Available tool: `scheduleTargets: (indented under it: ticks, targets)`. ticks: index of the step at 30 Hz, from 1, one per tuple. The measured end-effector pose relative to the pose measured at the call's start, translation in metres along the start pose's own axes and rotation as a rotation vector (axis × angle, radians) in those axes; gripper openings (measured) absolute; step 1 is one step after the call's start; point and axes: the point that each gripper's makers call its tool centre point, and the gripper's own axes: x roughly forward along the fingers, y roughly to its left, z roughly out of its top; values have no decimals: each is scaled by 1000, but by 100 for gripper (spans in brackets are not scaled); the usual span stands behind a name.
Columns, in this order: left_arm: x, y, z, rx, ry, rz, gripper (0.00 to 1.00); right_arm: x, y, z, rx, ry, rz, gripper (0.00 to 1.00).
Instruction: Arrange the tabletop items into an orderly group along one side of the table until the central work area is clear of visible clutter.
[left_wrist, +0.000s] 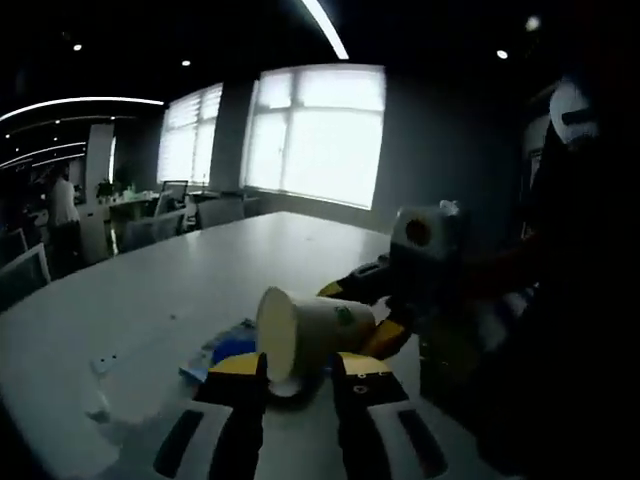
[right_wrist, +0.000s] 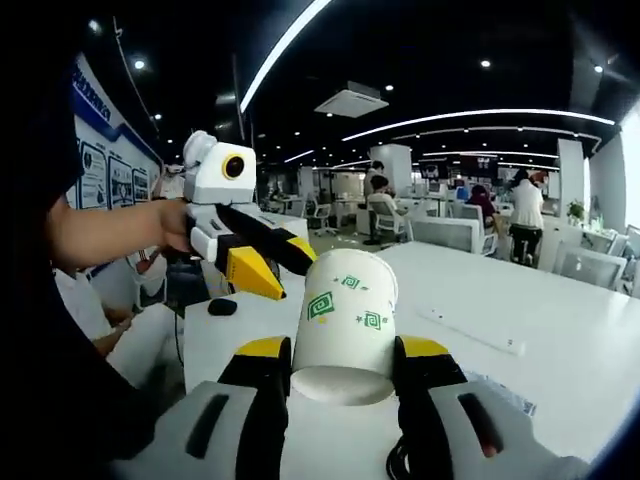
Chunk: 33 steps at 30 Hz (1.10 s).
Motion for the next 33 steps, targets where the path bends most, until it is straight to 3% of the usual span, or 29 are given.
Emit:
scheduleTargets:
  ticks: [8, 18, 25, 30, 33]
  targets:
    - [-2, -11, -1, 19, 1, -68, 12, 2, 6, 1, -18, -7, 38, 37]
    - [-3, -17, 1, 25, -20, -84, 5, 10, 4, -21, -77, 79, 25, 36]
    - [0, -26, -3, 36, 7, -111, 2, 13, 4, -32, -93, 117, 21, 36]
    - [3, -29, -5, 50, 26, -101, 1, 15, 1, -39, -75, 132, 4, 36]
    - [4, -28, -11, 84, 65, -84, 0, 16, 0, -44, -63, 142, -3, 36]
